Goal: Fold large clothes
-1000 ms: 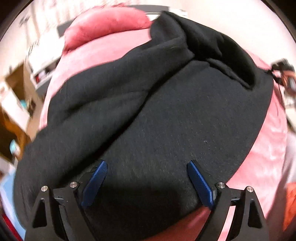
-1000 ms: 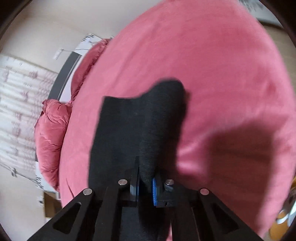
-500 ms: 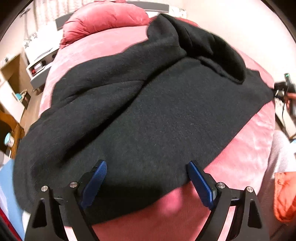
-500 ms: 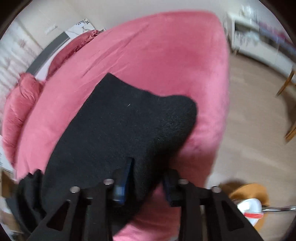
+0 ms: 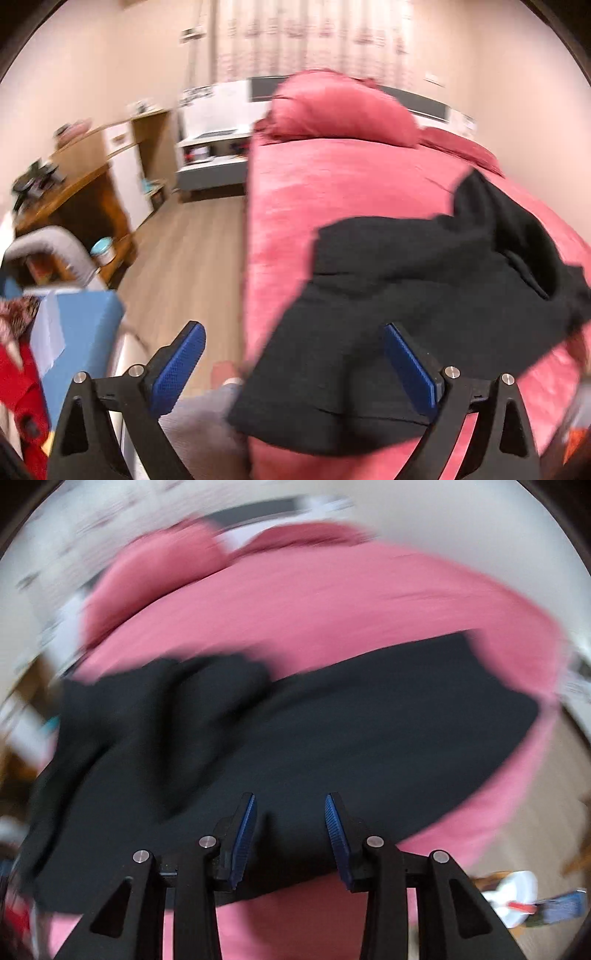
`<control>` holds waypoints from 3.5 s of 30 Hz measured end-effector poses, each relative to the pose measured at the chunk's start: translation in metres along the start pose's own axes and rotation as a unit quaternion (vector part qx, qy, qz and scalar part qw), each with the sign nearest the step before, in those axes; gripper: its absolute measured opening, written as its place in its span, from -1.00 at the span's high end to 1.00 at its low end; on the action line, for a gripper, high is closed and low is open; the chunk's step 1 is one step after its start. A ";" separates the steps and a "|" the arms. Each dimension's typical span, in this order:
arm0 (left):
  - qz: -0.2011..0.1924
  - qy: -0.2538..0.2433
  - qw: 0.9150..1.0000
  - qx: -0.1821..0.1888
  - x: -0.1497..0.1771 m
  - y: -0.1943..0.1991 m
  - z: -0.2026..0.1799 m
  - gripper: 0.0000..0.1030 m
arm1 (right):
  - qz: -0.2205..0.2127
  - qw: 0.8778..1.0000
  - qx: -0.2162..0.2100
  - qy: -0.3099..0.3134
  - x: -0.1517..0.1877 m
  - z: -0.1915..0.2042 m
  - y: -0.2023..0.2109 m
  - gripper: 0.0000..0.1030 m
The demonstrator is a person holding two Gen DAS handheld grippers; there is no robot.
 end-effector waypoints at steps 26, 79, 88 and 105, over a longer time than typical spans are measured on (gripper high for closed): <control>0.109 0.156 0.961 0.201 0.010 -0.004 0.025 0.91 | 0.201 0.921 -0.317 -0.100 0.112 0.198 -0.047 0.88; 0.144 0.139 0.979 0.049 -0.094 -0.202 0.030 -0.06 | -0.178 0.966 -0.004 -0.189 -0.293 -0.065 -0.025 0.84; 0.061 0.166 0.984 0.007 -0.089 -0.157 0.028 -0.15 | -0.097 0.916 -0.068 -0.384 -0.196 -0.162 -0.095 0.86; 0.066 0.007 0.995 0.070 -0.054 -0.194 -0.075 -0.50 | -0.186 0.932 -0.118 -0.288 -0.307 -0.100 0.011 0.87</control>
Point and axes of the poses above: each gripper's, at about its wrist camera, not at the fingertips, and y roughly against the way its jaws point, z to its left, x to its underside, the point moved 6 cm from there along -y, roughly the way its jaws point, and after that the axes turned 5 degrees about -y, right-handed, at the moved point
